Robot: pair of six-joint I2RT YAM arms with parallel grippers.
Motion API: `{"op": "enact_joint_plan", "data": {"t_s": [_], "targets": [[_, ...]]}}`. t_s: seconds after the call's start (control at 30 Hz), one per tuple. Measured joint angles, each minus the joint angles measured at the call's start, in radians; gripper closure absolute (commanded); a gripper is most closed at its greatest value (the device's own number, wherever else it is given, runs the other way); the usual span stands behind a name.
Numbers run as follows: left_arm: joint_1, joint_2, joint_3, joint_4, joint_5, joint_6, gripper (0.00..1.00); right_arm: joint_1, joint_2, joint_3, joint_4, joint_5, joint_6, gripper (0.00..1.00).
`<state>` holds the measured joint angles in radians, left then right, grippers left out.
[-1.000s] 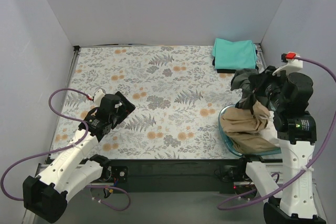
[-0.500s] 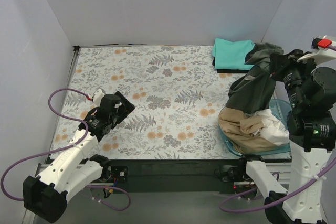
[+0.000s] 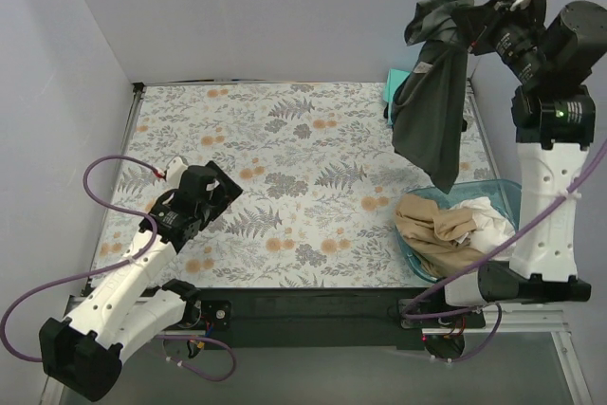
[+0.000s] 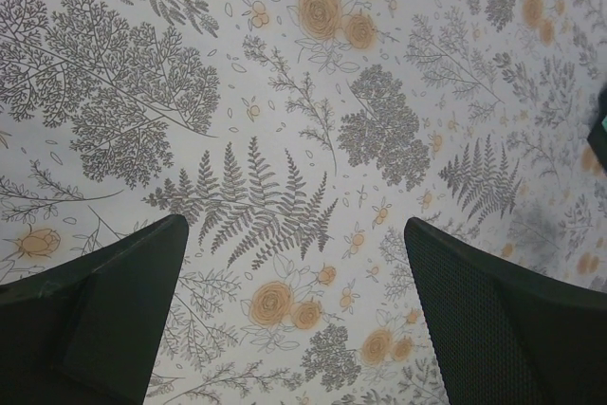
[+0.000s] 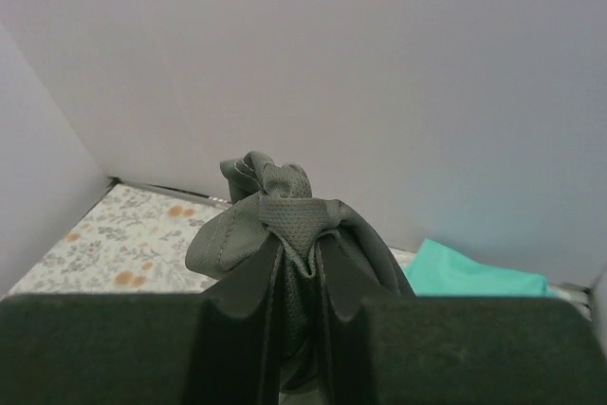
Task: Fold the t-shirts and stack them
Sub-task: Move the tshirt to the center of the board
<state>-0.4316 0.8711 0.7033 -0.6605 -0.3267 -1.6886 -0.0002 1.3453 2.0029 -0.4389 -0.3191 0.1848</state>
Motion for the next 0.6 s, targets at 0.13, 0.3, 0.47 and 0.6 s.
{"op": "enact_joint_plan", "data": {"t_s": [0.13, 0.3, 0.47, 0.6], "targets": [[0.000, 0.003, 0.084, -0.038, -0.013, -0.003, 0.02, 0.029, 0.135, 0.024, 0.103, -0.138, 0.076, 0.99], [0.000, -0.003, 0.138, -0.066, -0.039, -0.007, 0.02, 0.195, 0.263, 0.026, 0.249, -0.179, 0.119, 0.99], [0.000, -0.009, 0.195, -0.161, -0.089, -0.034, 0.02, 0.406, 0.474, 0.179, 0.328, -0.191, 0.141, 0.99], [0.000, -0.051, 0.221, -0.218, -0.124, -0.050, 0.02, 0.454, 0.535, 0.187, 0.410, -0.214, 0.172, 0.99]]}}
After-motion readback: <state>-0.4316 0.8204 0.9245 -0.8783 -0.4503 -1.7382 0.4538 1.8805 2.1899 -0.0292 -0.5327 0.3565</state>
